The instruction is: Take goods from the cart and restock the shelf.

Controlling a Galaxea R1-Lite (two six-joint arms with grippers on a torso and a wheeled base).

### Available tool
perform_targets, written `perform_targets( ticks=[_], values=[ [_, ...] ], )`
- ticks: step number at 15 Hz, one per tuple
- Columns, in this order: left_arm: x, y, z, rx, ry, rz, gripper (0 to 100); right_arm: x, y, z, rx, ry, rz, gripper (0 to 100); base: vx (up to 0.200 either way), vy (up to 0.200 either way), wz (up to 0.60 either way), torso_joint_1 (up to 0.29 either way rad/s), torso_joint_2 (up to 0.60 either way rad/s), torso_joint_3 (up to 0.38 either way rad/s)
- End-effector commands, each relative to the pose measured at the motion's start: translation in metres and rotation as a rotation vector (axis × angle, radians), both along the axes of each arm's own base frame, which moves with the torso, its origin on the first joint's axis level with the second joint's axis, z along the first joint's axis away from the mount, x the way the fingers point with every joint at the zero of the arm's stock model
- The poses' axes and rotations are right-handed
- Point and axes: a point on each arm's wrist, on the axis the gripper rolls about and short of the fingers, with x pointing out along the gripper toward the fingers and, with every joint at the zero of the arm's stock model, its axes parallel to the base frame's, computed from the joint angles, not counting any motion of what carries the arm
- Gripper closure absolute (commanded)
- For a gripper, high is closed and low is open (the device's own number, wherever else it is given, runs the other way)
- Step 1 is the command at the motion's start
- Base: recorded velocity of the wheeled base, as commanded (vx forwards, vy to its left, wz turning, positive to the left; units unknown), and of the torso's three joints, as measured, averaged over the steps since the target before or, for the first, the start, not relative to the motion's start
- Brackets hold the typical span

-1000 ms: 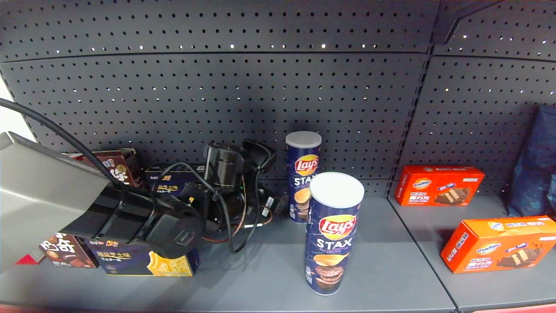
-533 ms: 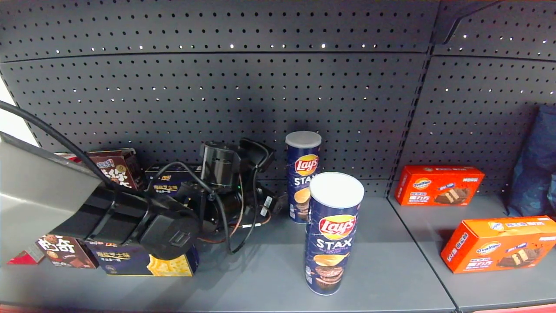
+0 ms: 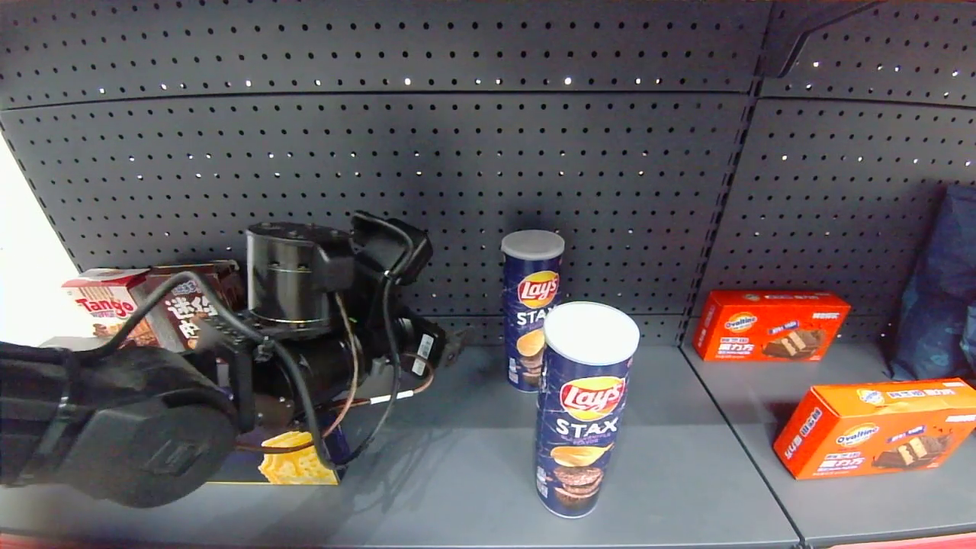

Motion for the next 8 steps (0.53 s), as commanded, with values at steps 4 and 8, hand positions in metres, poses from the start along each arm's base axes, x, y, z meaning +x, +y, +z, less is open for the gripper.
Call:
perform_targets(
  ticks=[4, 8],
  values=[
    [-0.071, 0.035, 0.038, -0.069, -0.119, -0.025, 0, 0.000, 0.000, 0.000, -0.001, 0.001, 0.000, 0, 0.000, 0.000, 0.00, 0.000, 0.00, 0.000],
    [-0.095, 0.051, 0.052, -0.103, -0.180, -0.024, 0, 0.000, 0.000, 0.000, -0.001, 0.001, 0.000, 0, 0.000, 0.000, 0.00, 0.000, 0.00, 0.000]
  ],
)
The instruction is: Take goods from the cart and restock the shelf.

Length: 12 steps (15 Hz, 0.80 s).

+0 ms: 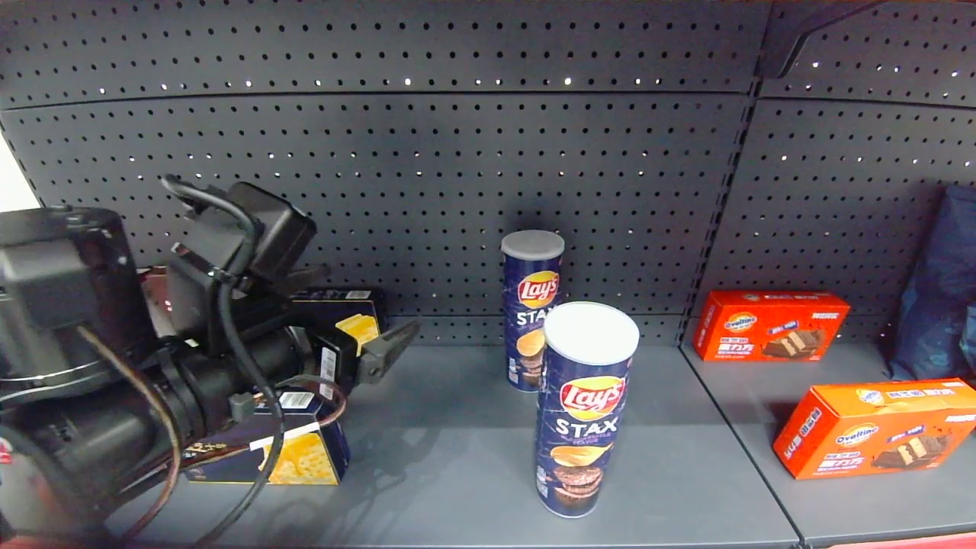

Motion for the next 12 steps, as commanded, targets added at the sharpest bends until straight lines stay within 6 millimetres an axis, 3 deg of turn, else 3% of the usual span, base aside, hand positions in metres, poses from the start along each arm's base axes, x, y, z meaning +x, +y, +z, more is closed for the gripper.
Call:
perform_targets(
  ticks=[1, 4, 5, 6, 7, 8, 12],
  values=[
    [-0.028, 0.018, 0.010, -0.020, -0.058, -0.001, 0, 0.000, 0.000, 0.000, -0.003, 0.004, 0.007, 0, 0.000, 0.000, 0.00, 0.000, 0.00, 0.000],
    [-0.035, 0.025, -0.008, 0.018, -0.033, 0.007, 0, 0.001, 0.000, 0.000, -0.009, 0.017, 0.009, 0, 0.000, 0.000, 0.00, 0.000, 0.00, 0.000],
    [-0.036, 0.027, -0.009, 0.006, -0.049, 0.015, 0, 0.005, 0.000, 0.058, 0.029, -0.030, -0.015, 0, 0.000, 0.000, 0.00, 0.000, 0.00, 0.000],
    [-0.036, 0.028, -0.010, 0.007, -0.048, 0.017, 0, 0.032, 0.000, 0.100, 0.096, 0.053, 0.001, 0, 0.000, 0.000, 0.00, 0.000, 0.00, 0.000],
    [-0.035, 0.028, -0.010, 0.009, -0.048, 0.021, 0, 0.037, 0.001, 0.128, 0.052, -0.009, 0.062, 0, 0.000, 0.000, 0.00, 0.000, 0.00, 0.000],
    [-0.034, 0.028, -0.007, 0.002, -0.059, 0.021, 0, 0.046, 0.004, 0.141, -0.061, -0.006, 0.167, 0, 0.000, 0.000, 0.00, 0.000, 0.00, 0.000],
    [-0.033, 0.027, -0.004, 0.024, -0.077, 0.018, 0, 0.104, 0.027, 0.124, -0.122, 0.239, 0.434, 0, 0.000, 0.000, 0.00, 0.000, 0.00, 0.000]
  ],
)
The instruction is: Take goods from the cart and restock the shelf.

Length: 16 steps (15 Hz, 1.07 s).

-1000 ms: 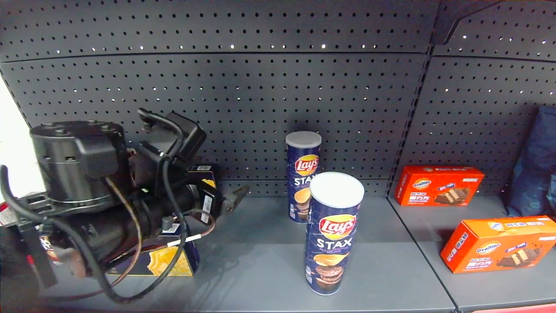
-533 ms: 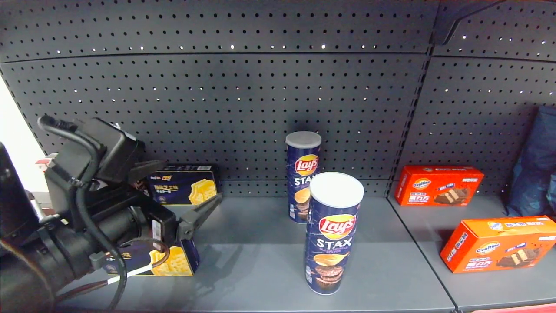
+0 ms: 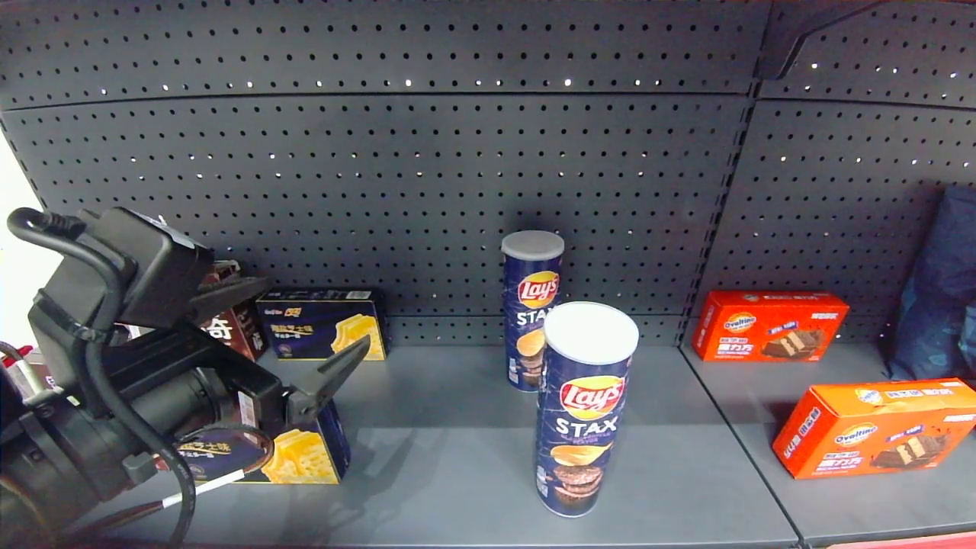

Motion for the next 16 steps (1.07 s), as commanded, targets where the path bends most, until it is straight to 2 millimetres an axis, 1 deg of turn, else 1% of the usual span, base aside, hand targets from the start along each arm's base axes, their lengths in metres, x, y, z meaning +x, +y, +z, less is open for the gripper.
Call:
perform_targets(
  ticks=[1, 3, 4, 5, 9, 12, 16],
  values=[
    [0.001, -0.001, 0.001, 0.015, -0.009, 0.000, 0, 0.063, 0.028, -0.002, -0.061, 0.239, 0.204, 0, 0.000, 0.000, 0.00, 0.000, 0.00, 0.000],
    [0.002, -0.001, 0.002, 0.013, -0.011, 0.002, 0, 0.081, 0.041, -0.009, -0.077, 0.298, 0.225, 0, 0.000, 0.000, 0.00, 0.000, 0.00, 0.000],
    [0.002, -0.001, 0.002, 0.013, -0.011, 0.002, 0, 0.083, 0.043, -0.010, -0.075, 0.304, 0.230, 0, 0.000, 0.000, 0.00, 0.000, 0.00, 0.000],
    [0.002, -0.001, 0.001, 0.015, -0.009, 0.002, 0, 0.095, 0.056, -0.016, -0.078, 0.355, 0.271, 0, 0.000, 0.000, 0.00, 0.000, 0.00, 0.000],
    [0.006, 0.000, -0.001, 0.014, -0.002, 0.014, 0, 0.111, 0.080, -0.023, -0.124, 0.428, 0.359, 0, 0.000, 0.000, 0.00, 0.000, 0.00, 0.000],
    [0.010, -0.001, -0.002, 0.017, 0.000, 0.022, 0, 0.120, 0.095, -0.022, -0.147, 0.438, 0.386, 0, 0.000, 0.000, 0.00, 0.000, 0.00, 0.000],
    [0.012, -0.002, -0.002, 0.014, -0.007, 0.022, 0, 0.139, 0.116, -0.024, -0.168, 0.467, 0.411, 0, 0.000, 0.000, 0.00, 0.000, 0.00, 0.000]
  ],
)
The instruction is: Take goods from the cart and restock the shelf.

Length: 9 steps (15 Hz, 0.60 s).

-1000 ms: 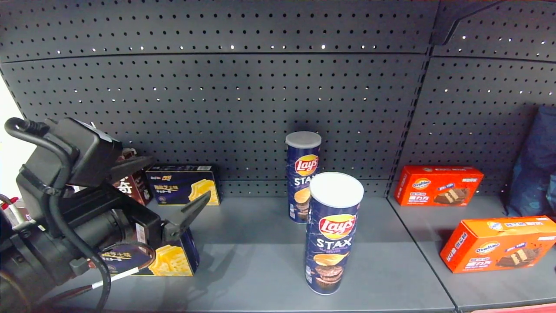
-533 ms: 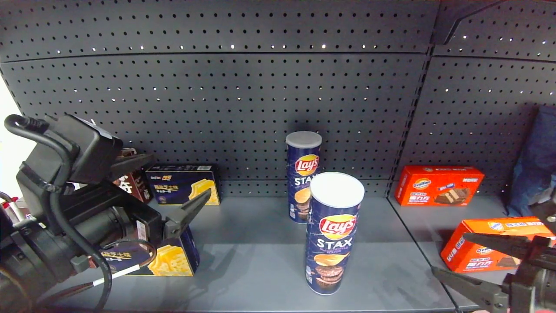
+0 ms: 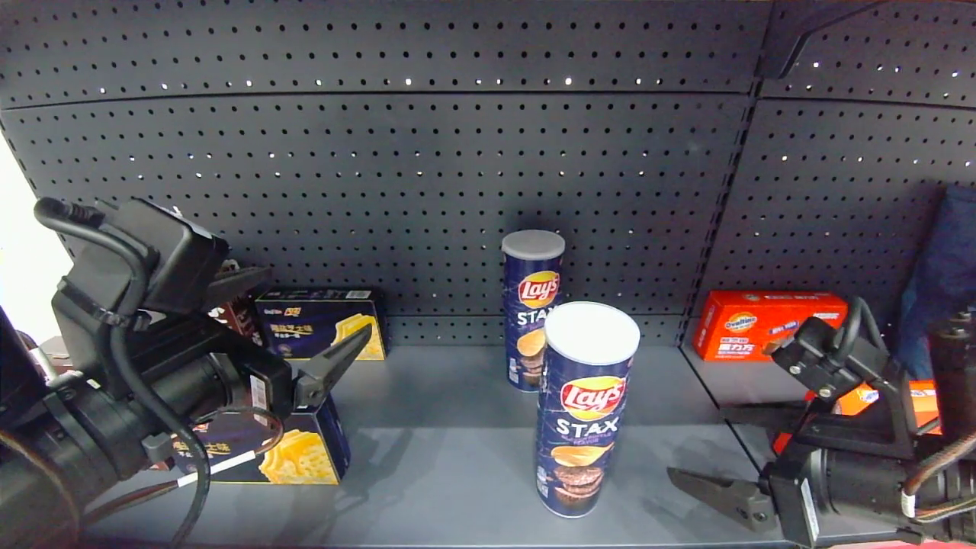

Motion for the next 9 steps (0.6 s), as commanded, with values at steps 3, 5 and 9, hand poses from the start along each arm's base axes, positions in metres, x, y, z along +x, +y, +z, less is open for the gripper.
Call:
perform_targets(
  ticks=[3, 5, 9],
  values=[
    [0.003, 0.001, 0.000, 0.003, 0.004, 0.010, 0, 0.018, 0.018, -0.013, -0.039, 0.054, 0.018, 0, 0.000, 0.000, 0.00, 0.000, 0.00, 0.000],
    [0.004, 0.003, 0.000, 0.002, 0.001, 0.022, 0, 0.023, 0.021, -0.016, -0.047, 0.065, 0.017, 0, 0.000, 0.000, 0.00, 0.000, 0.00, 0.000],
    [0.004, 0.003, 0.000, 0.002, 0.001, 0.020, 0, 0.034, 0.029, -0.018, -0.055, 0.074, 0.019, 0, 0.000, 0.000, 0.00, 0.000, 0.00, 0.000]
  ],
)
